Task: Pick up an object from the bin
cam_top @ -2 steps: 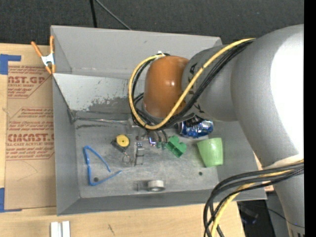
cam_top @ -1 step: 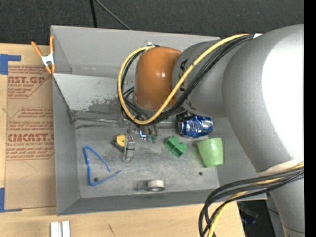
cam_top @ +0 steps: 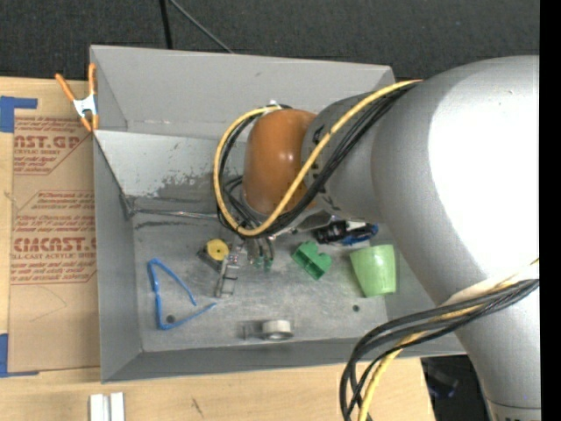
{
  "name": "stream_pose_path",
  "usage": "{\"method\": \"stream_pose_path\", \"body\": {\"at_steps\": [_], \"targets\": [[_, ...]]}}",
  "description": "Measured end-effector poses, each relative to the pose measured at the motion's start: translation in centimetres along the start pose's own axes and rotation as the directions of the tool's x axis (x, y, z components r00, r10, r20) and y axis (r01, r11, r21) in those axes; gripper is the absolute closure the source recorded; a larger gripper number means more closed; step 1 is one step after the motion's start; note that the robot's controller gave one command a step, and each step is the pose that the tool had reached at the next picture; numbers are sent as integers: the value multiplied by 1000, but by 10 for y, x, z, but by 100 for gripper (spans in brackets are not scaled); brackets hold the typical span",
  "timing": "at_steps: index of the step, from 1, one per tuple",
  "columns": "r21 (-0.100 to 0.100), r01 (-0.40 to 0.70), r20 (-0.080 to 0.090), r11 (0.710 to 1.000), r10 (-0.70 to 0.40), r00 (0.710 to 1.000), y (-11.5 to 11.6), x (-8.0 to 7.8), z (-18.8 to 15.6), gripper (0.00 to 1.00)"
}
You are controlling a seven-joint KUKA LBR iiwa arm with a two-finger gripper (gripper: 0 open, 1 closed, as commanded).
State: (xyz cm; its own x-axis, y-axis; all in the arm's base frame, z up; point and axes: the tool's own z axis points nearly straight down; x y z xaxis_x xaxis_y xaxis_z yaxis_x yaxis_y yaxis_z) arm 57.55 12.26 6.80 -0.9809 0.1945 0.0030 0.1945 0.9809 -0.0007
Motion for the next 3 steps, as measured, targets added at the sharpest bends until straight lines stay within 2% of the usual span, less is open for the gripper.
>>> {"method": "stream_pose_path", "body": {"at_steps": [1,2,3], "targets": [[-1,-295,2,956,295,956,9,18,-1,0],[-2,-294,4,956,294,956,8,17,-2,100],[-7,-293,8,956,293,956,9,16,-100,100]]}}
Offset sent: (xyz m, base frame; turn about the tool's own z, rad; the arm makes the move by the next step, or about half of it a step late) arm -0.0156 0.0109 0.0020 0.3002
